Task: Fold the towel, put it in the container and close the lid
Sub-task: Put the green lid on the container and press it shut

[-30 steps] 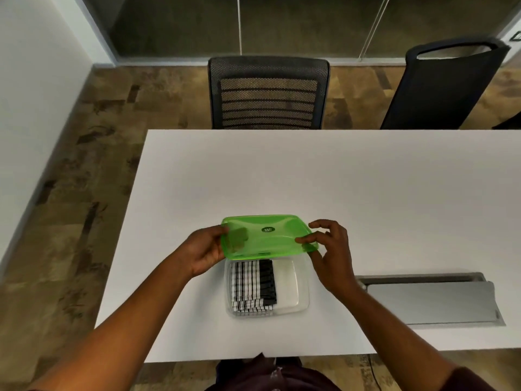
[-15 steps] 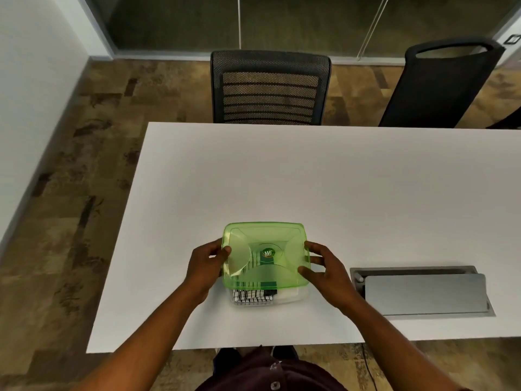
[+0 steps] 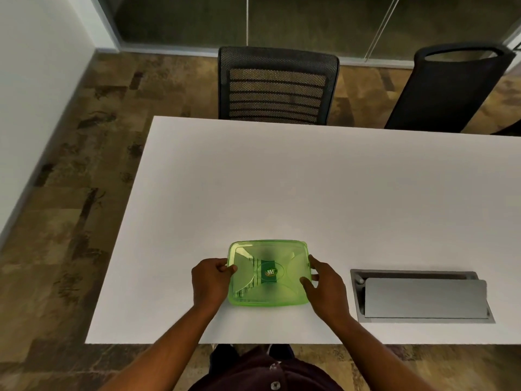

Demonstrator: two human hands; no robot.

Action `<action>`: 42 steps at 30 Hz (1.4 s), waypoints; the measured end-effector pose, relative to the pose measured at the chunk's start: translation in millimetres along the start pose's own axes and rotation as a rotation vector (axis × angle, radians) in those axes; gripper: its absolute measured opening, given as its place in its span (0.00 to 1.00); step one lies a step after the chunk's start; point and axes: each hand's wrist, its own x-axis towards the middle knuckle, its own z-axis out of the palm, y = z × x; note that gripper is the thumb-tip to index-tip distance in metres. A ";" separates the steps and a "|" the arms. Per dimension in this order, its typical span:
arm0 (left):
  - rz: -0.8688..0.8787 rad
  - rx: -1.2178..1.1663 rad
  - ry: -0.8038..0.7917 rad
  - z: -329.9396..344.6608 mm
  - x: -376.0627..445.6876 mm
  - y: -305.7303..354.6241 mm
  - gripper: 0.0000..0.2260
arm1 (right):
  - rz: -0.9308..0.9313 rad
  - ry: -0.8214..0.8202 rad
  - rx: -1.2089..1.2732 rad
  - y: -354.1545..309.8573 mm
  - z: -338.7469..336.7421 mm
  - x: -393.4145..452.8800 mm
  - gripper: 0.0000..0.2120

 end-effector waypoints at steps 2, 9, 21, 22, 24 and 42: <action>-0.006 0.021 0.013 1.1 0.3 -0.9 0.06 | 0.001 -0.002 0.002 -0.6 1.6 1.5 0.29; -0.041 0.017 -0.003 2.2 5.5 -4.3 0.06 | 0.013 0.001 -0.016 -3.3 2.3 5.7 0.29; -0.107 -0.095 -0.053 3.5 12.9 -13.9 0.13 | 0.051 -0.025 0.047 -7.5 -3.2 10.5 0.27; -0.130 -0.112 -0.068 3.6 14.2 -13.7 0.11 | 0.058 -0.024 0.049 -7.4 -3.0 11.3 0.27; -0.171 -0.131 -0.084 3.9 17.6 -13.4 0.06 | 0.070 -0.025 0.040 -6.7 -2.7 13.9 0.27; -0.355 -0.148 -0.301 -9.8 40.9 -9.6 0.10 | 0.184 -0.247 -0.203 -10.5 -16.5 48.2 0.28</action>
